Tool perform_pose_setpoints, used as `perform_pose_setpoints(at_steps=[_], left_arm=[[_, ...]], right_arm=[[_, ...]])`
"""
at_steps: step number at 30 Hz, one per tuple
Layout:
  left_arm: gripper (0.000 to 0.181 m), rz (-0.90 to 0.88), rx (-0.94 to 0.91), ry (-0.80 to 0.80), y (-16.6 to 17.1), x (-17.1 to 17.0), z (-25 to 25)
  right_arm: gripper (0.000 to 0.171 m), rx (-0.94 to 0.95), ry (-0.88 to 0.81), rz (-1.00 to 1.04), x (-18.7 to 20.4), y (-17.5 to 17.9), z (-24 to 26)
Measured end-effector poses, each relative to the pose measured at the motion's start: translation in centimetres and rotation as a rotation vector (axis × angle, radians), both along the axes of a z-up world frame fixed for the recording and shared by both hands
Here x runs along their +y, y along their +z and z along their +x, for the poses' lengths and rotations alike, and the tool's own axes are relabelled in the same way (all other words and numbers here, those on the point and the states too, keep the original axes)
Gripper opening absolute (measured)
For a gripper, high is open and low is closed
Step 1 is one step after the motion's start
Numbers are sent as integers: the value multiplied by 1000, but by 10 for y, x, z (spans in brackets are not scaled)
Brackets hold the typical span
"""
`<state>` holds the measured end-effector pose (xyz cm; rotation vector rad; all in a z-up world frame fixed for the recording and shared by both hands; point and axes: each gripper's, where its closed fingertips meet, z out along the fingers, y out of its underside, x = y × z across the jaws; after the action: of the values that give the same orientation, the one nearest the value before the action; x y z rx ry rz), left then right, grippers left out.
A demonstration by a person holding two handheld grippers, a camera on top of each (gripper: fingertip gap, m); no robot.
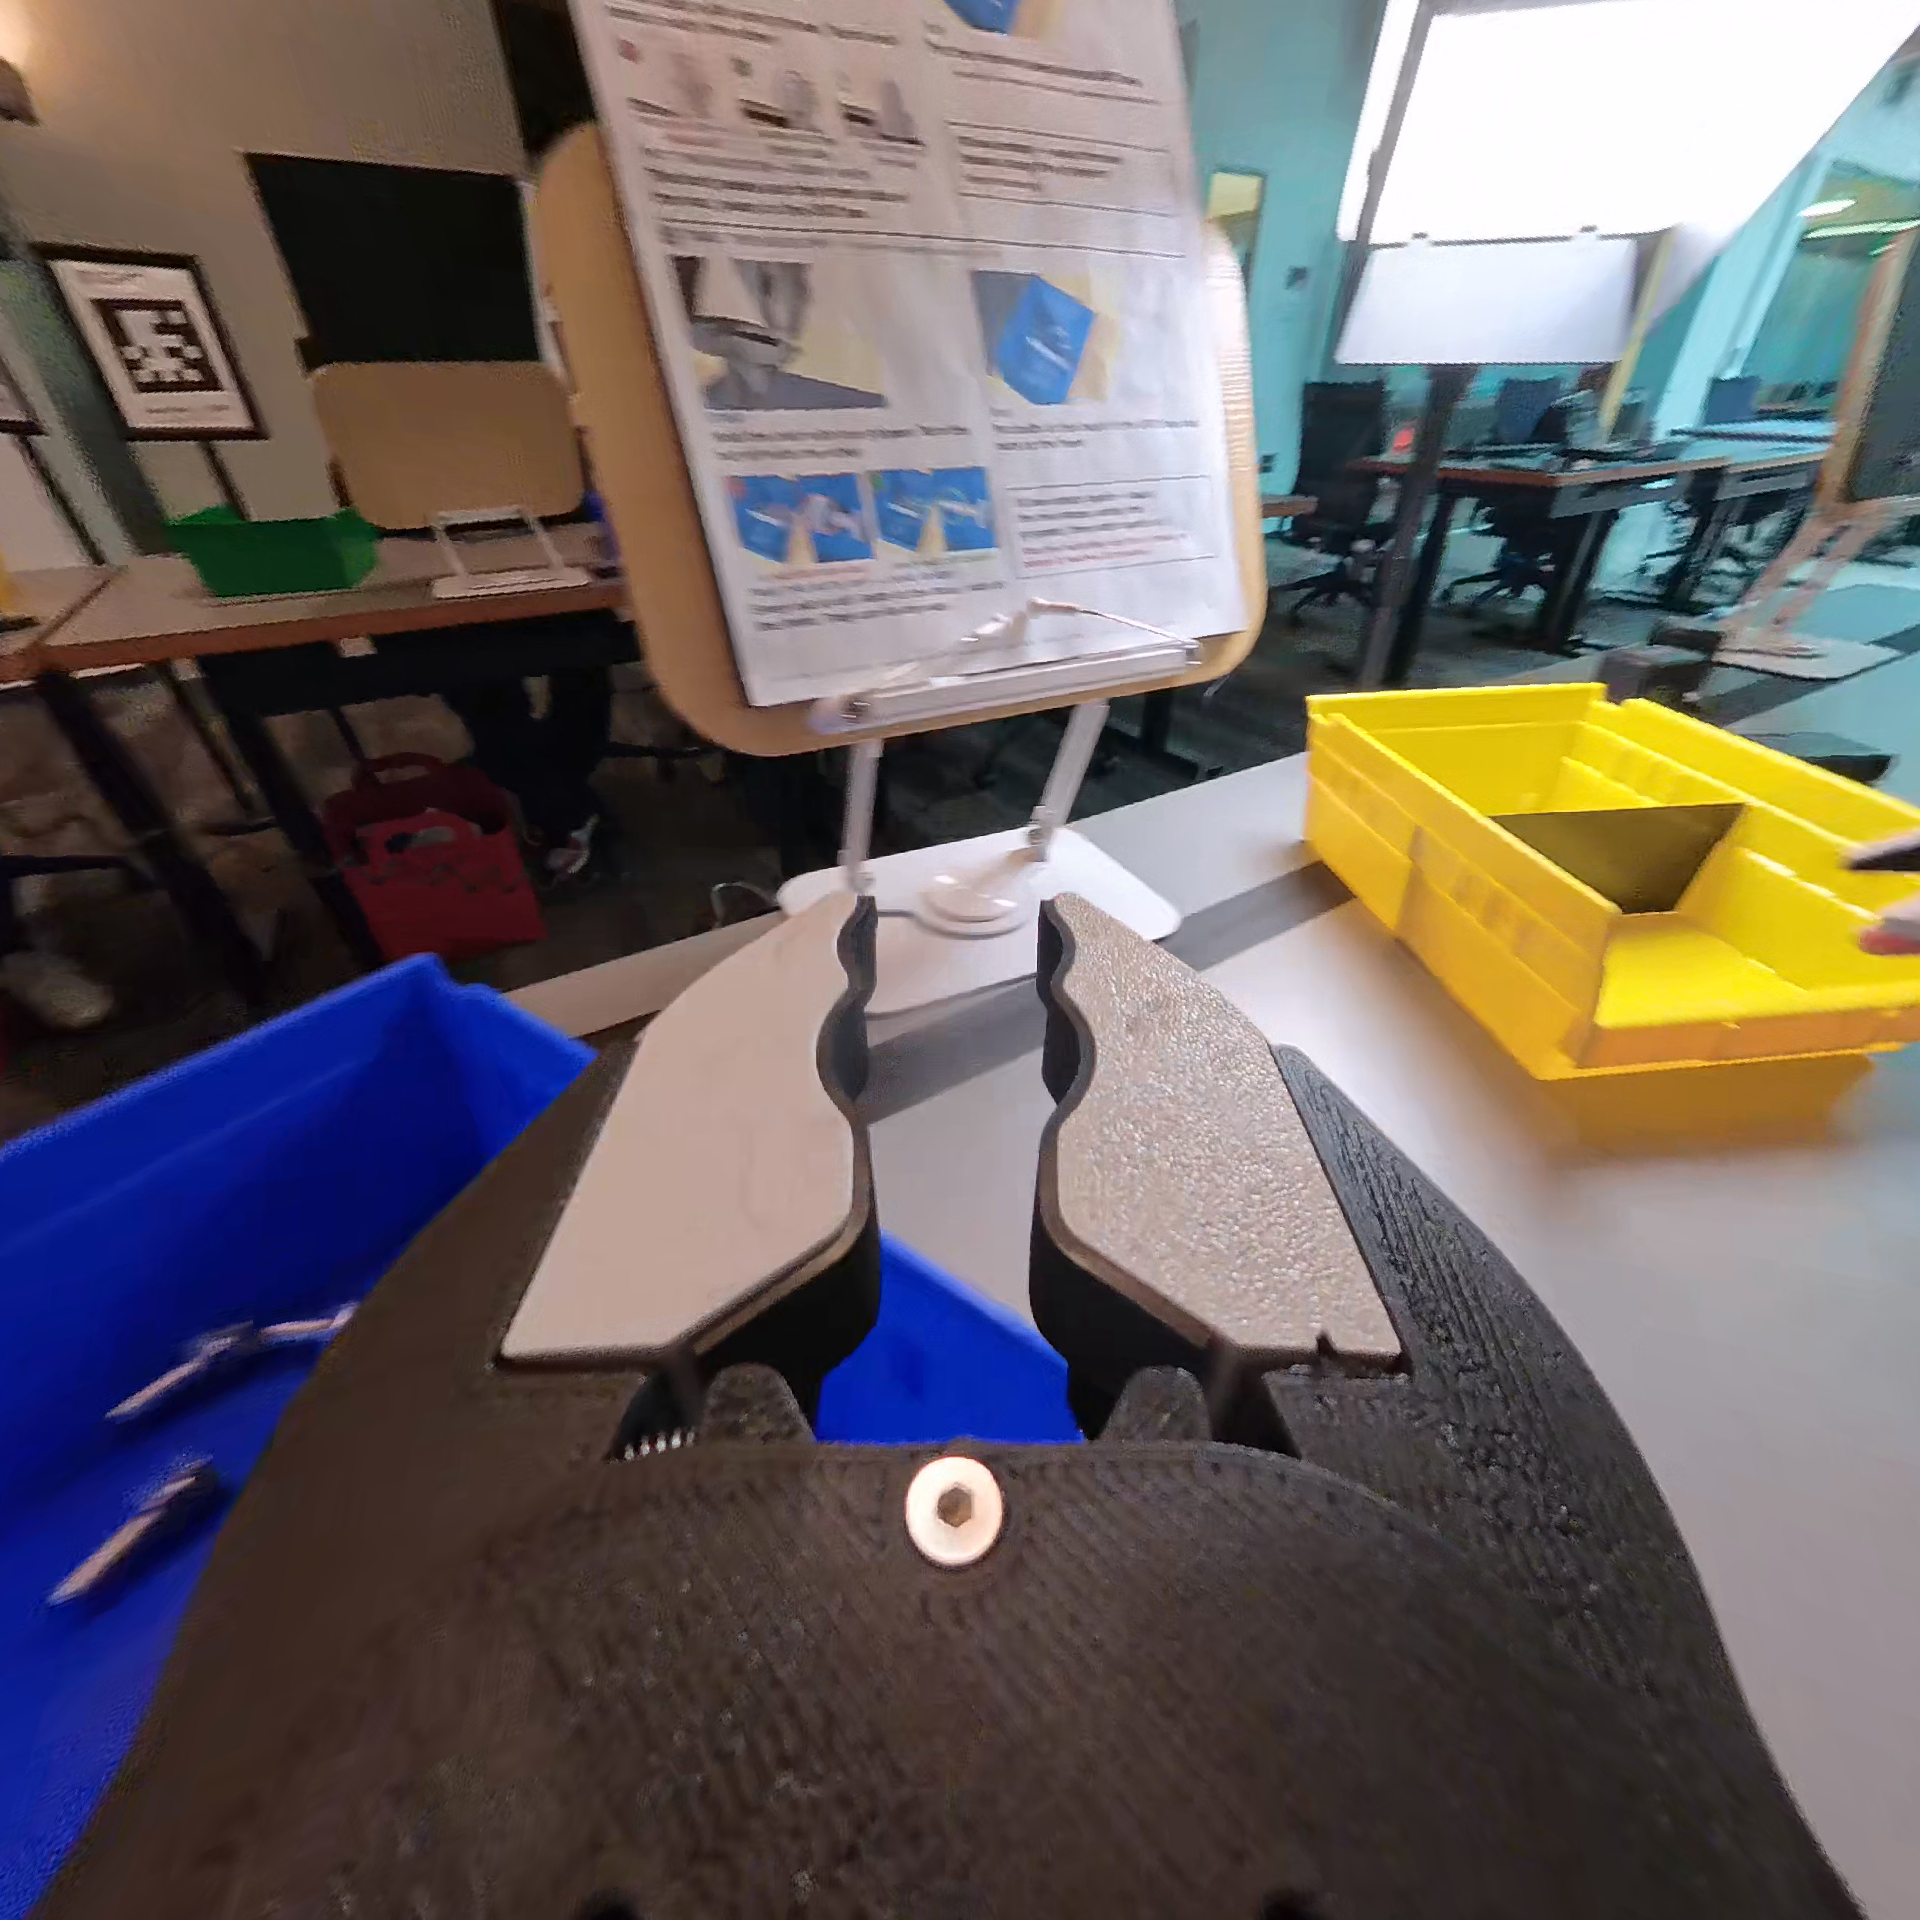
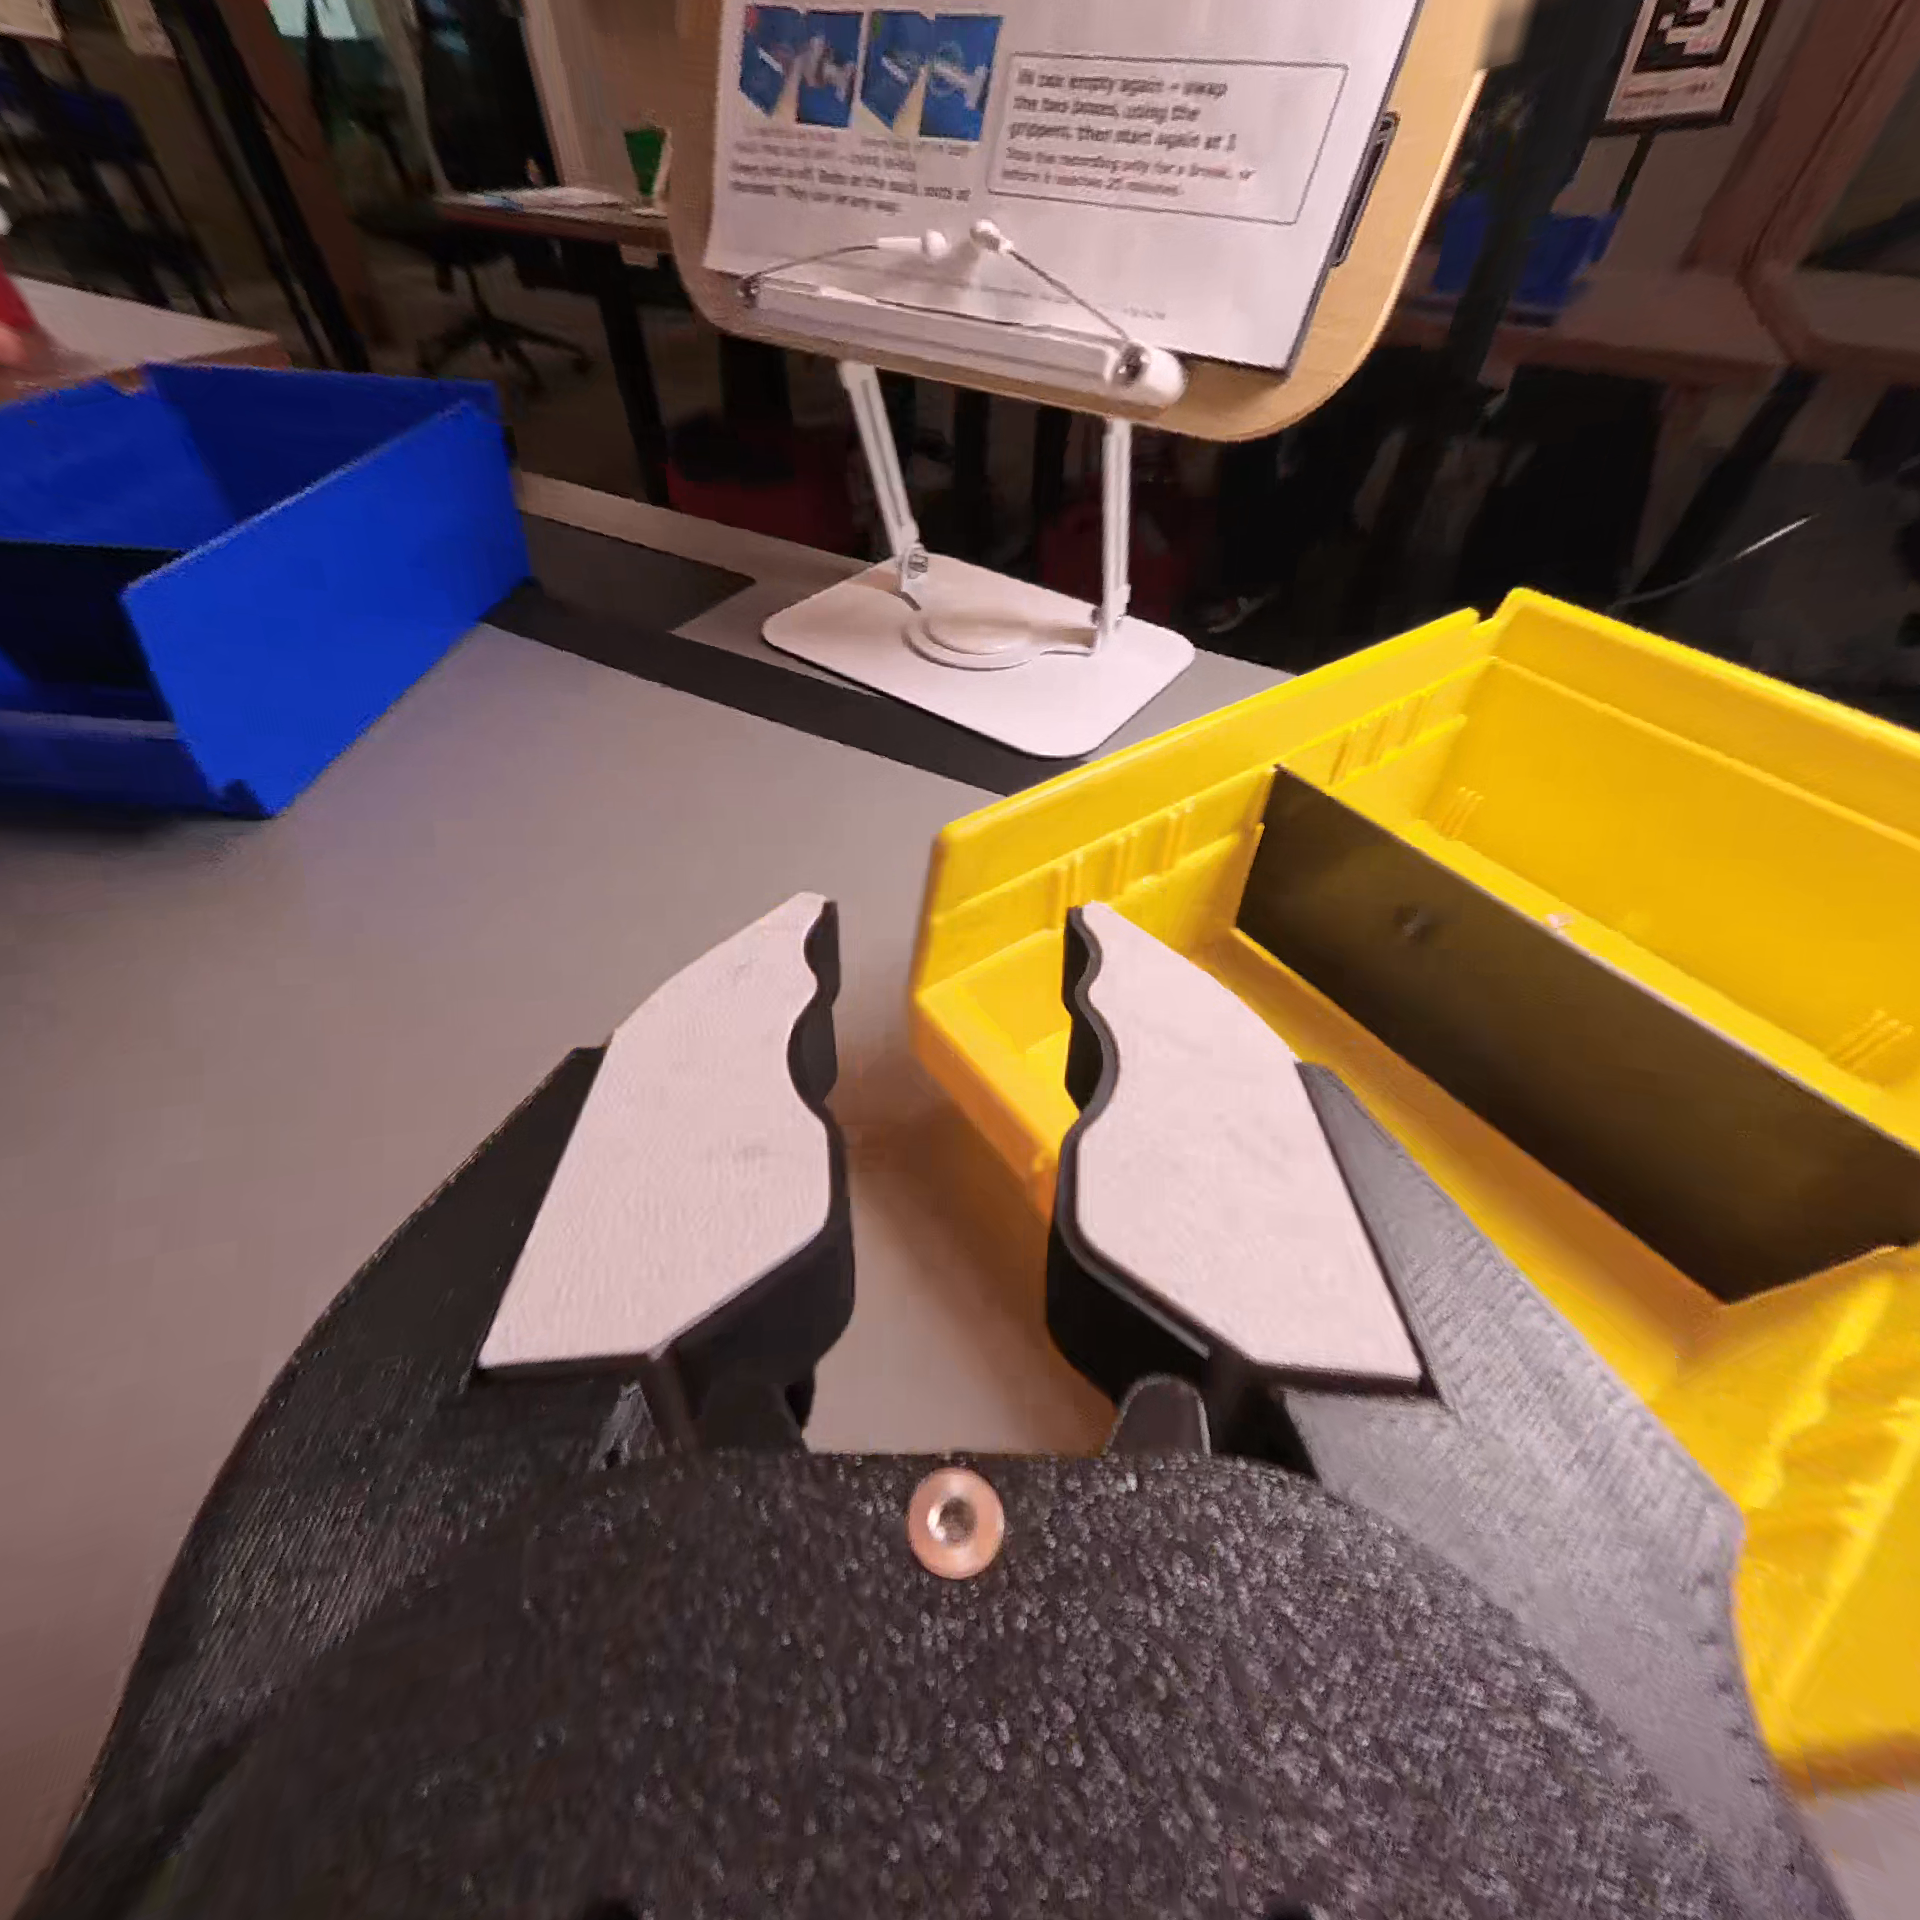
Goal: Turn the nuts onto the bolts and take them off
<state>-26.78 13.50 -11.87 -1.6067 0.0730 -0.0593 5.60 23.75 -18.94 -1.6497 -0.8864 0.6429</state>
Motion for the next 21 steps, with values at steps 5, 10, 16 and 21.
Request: perform_pose_setpoints(at_steps=[5,10,16,21], left_arm=[[31,-231,2,56,10,-6,-89],[32,-685,184,61,-42,3,-157],[35,-1213,361,5,-129,-2,-197],[39,-1501,455,17,-175,-7,-220]], right_arm=[[37,76,76,14,-42,-11,2],[35,125,112,52,-45,-7,1],[33,135,102,84,-45,-10,7],[33,137,92,76,-44,-14,11]])
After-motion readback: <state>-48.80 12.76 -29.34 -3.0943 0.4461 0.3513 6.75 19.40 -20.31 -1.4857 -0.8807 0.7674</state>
